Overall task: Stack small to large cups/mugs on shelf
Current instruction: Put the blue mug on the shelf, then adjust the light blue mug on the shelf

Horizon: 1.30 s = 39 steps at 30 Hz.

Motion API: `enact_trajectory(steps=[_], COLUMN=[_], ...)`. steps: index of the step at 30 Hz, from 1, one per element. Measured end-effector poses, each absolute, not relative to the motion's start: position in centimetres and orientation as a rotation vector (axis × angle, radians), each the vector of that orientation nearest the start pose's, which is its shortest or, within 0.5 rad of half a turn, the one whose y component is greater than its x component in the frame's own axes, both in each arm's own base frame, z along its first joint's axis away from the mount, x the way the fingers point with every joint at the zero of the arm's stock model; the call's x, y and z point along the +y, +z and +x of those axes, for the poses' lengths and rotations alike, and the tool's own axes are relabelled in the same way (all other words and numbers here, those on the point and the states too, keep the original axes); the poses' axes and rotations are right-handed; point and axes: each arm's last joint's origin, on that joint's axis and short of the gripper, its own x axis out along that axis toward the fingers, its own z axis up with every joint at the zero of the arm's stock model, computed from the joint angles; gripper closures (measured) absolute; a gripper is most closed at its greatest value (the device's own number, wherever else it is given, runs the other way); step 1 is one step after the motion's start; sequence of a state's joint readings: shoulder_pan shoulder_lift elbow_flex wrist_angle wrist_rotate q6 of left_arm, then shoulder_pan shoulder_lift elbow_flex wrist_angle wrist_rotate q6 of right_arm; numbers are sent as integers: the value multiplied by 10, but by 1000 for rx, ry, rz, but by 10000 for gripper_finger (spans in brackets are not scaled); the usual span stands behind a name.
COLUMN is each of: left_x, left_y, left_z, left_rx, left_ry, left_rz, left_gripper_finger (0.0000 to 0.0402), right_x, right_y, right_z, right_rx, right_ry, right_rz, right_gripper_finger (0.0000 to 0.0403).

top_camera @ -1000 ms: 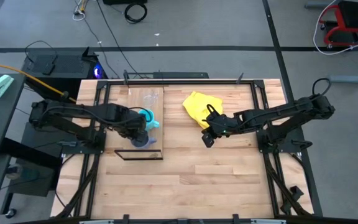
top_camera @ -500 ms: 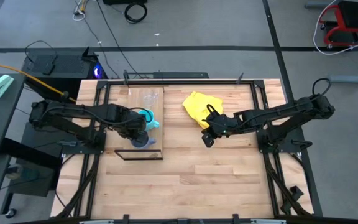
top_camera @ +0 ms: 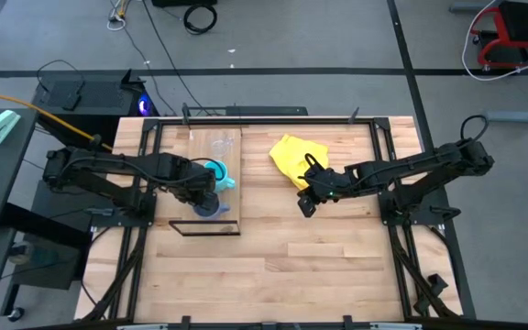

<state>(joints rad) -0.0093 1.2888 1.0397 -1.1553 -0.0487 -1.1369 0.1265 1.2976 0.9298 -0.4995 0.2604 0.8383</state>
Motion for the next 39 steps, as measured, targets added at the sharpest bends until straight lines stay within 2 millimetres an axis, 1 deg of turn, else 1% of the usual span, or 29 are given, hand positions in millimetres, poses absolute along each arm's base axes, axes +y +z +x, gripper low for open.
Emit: enact_trajectory(steps=[13, 18, 23, 27, 30, 32, 35, 39], left_x=[-1, 0, 1, 3, 5, 6, 7, 9], left_y=[261, 269, 283, 296, 303, 307, 310, 312], left_z=[214, 208, 194, 179, 170, 165, 160, 154], left_rx=[1209, 1160, 1050, 944, 874, 842, 817, 802], left_ry=[817, 817, 831, 842, 857, 863, 855, 868], left_rz=[-894, -915, -946, -952, -932, -899, -856, -786], left_gripper_finger=[290, 277, 269, 267, 272, 275, 279, 278], right_x=[26, 23, 19, 7, -6, -15, -28, -42], right_y=[253, 254, 260, 263, 257, 249, 243, 250], right_z=[260, 261, 269, 283, 297, 307, 327, 360], right_rx=[738, 718, 623, 543, 523, 546, 569, 545], right_ry=[-468, -469, -446, -378, -332, -319, -307, -304], right_rz=[619, 628, 656, 680, 699, 704, 709, 692], right_gripper_finger=[372, 372, 372, 377, 389, 397, 396, 397])
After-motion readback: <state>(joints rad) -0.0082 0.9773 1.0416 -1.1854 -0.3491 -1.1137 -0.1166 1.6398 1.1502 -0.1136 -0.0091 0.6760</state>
